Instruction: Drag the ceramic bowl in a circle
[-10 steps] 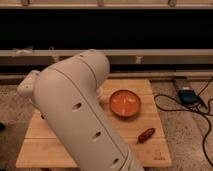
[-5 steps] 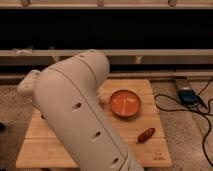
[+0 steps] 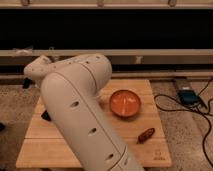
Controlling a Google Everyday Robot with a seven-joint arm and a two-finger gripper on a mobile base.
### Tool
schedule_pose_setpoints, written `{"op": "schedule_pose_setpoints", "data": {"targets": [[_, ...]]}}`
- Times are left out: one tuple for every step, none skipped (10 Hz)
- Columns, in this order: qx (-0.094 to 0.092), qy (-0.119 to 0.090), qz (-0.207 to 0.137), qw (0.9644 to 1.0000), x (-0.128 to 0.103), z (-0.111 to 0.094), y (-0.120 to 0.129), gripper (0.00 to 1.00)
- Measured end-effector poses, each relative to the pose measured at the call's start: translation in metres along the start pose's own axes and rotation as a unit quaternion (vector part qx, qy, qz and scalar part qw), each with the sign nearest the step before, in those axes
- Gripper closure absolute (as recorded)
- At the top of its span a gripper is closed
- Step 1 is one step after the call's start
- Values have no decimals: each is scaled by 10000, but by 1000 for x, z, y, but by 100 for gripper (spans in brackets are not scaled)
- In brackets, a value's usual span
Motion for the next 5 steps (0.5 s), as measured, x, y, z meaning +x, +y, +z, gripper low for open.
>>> {"op": "schedule_pose_setpoints", "data": {"targets": [[-18,30,91,10000,-1,-3,-30,98],[-20,39,177,9998,0,-6,-49,98],[-8,22,380,9993,7,-13,-82,98],[30,-15,546,9985,17,-22,-104,98],[70,-39,657,9978,29,-33,-118,98]]}}
